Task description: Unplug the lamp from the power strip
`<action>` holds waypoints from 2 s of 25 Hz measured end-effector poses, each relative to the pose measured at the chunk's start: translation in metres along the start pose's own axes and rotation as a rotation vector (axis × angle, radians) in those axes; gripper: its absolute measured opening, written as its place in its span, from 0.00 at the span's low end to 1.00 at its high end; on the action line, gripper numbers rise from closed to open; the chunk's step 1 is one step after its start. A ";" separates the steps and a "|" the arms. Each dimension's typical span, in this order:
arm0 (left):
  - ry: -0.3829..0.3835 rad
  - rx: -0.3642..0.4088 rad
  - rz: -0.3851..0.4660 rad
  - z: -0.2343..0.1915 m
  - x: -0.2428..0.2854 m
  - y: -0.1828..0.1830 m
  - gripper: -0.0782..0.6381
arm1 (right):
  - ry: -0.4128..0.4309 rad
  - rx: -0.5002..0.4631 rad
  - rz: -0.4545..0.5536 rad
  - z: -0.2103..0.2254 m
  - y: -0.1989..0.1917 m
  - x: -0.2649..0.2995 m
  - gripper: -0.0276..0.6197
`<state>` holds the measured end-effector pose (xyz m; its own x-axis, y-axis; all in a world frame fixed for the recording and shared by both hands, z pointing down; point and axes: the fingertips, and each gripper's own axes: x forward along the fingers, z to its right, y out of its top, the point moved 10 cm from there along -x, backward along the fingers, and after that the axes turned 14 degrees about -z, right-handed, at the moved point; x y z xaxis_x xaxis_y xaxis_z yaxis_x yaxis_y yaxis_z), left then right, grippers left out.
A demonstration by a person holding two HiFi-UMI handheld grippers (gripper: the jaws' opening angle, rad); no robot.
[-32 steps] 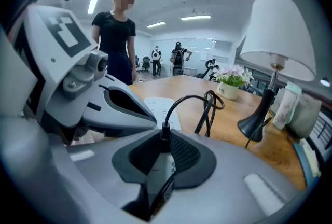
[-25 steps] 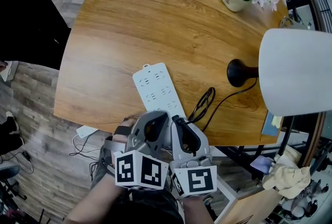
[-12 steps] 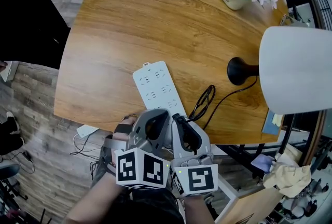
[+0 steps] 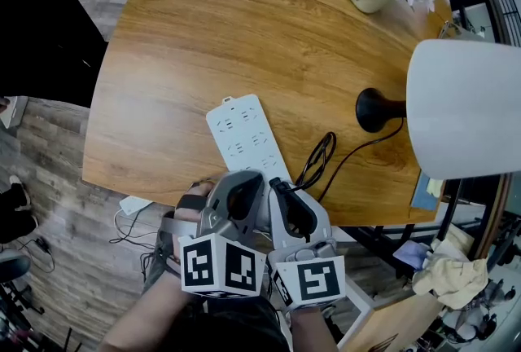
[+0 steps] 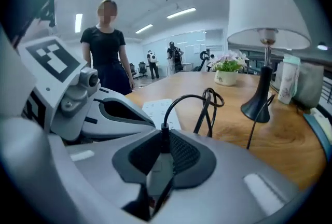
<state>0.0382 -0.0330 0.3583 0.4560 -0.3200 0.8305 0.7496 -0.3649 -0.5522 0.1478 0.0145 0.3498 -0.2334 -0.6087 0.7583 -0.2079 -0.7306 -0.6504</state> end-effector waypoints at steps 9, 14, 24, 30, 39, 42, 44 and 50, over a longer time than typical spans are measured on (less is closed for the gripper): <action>-0.004 -0.002 -0.009 0.000 0.002 0.002 0.10 | -0.031 -0.061 -0.029 -0.005 0.004 0.000 0.14; 0.000 0.007 -0.010 0.001 0.001 0.002 0.10 | -0.001 -0.003 -0.007 0.001 0.002 -0.001 0.14; -0.022 -0.022 0.001 0.000 0.002 0.003 0.10 | -0.054 -0.123 -0.061 -0.006 0.007 -0.005 0.14; -0.034 -0.026 0.003 -0.002 0.003 0.005 0.10 | -0.030 -0.076 -0.029 0.000 0.004 -0.004 0.14; -0.041 -0.001 -0.004 -0.001 0.007 0.004 0.10 | 0.004 -0.017 0.086 0.003 0.030 -0.017 0.14; -0.084 -0.020 0.022 -0.004 0.008 0.004 0.10 | -0.003 0.018 0.086 0.018 0.022 -0.025 0.14; -0.109 -0.035 0.060 -0.009 0.008 0.001 0.10 | -0.006 0.030 0.071 0.022 0.018 -0.023 0.14; -0.070 -0.098 0.250 -0.020 -0.013 0.000 0.10 | -0.042 0.061 0.047 0.034 0.010 -0.025 0.14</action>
<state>0.0224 -0.0465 0.3463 0.6557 -0.3513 0.6684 0.5608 -0.3662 -0.7426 0.1840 0.0122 0.3261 -0.2011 -0.6543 0.7290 -0.1391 -0.7176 -0.6824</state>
